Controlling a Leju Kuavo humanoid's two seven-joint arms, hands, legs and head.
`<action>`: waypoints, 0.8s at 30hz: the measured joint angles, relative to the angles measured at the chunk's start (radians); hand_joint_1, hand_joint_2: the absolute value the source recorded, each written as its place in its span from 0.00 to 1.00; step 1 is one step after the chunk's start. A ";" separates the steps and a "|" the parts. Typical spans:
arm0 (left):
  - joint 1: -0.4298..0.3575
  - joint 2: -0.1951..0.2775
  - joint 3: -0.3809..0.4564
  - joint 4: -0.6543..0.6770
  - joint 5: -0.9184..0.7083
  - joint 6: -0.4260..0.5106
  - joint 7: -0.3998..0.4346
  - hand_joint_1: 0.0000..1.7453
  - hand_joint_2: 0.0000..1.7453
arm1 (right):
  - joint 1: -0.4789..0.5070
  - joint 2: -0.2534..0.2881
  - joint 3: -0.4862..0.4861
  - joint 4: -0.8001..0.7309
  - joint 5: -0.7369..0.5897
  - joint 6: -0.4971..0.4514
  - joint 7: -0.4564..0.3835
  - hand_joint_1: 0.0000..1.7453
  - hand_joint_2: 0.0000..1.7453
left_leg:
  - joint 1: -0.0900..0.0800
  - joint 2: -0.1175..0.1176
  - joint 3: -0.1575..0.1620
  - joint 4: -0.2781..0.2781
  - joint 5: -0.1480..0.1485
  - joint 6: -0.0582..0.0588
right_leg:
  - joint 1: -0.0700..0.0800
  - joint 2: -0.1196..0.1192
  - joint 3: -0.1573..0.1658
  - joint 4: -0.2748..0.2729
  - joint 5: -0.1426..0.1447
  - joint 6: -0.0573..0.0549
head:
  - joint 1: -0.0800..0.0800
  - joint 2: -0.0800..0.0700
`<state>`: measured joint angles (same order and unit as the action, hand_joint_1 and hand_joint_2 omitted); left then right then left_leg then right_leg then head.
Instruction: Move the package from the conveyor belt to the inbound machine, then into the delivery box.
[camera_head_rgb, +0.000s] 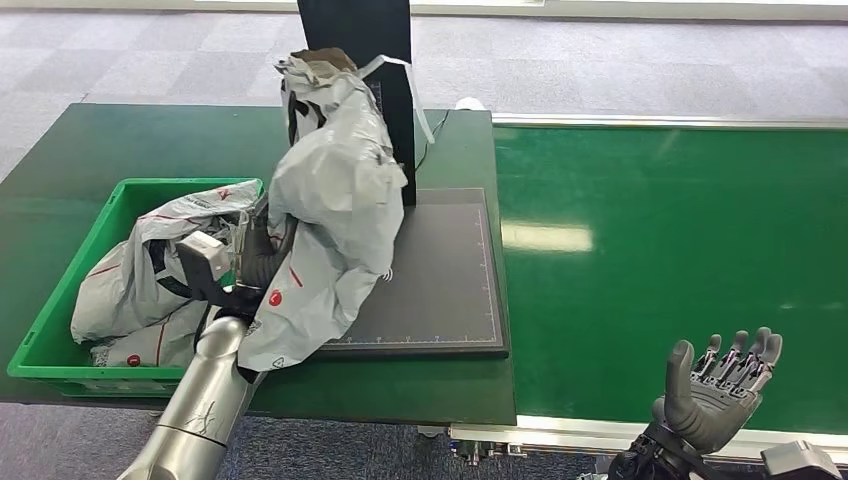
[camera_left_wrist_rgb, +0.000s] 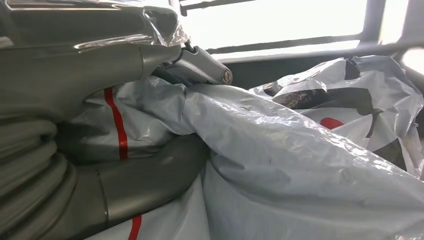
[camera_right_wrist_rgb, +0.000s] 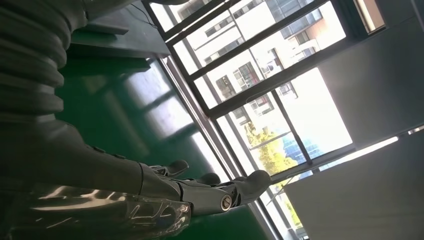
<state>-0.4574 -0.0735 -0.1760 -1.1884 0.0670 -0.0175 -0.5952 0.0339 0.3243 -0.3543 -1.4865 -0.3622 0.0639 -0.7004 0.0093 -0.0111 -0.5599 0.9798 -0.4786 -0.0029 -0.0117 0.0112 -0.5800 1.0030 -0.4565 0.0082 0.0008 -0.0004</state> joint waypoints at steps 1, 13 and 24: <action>0.016 0.009 0.010 -0.048 0.055 -0.040 0.015 1.00 1.00 | 0.001 0.000 -0.001 0.000 0.001 0.002 0.000 0.00 1.00 | 0.000 0.000 0.000 0.000 0.000 0.000 | 0.000 0.000 0.000 0.000 0.000 0.000 | 0.000 0.000; 0.122 0.069 0.166 -0.475 0.380 -0.313 0.138 1.00 1.00 | 0.004 0.000 -0.017 -0.003 0.009 -0.002 0.000 0.00 1.00 | 0.000 0.000 0.000 0.000 0.000 0.000 | 0.001 0.000 0.000 0.000 -0.001 0.000 | 0.000 0.000; 0.004 0.172 0.383 -0.499 0.173 -0.135 0.214 1.00 1.00 | 0.016 0.000 -0.013 -0.032 -0.008 -0.038 0.000 0.00 1.00 | 0.001 0.000 0.001 0.000 0.000 -0.001 | 0.002 0.001 -0.001 0.000 0.000 -0.001 | 0.000 0.000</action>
<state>-0.4530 0.0989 0.2067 -1.6874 0.2404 -0.1523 -0.3808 0.0502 0.3243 -0.3672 -1.5188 -0.3705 0.0258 -0.7004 0.0104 -0.0107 -0.5593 0.9794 -0.4783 -0.0035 -0.0101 0.0117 -0.5806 1.0031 -0.4570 0.0076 0.0009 -0.0004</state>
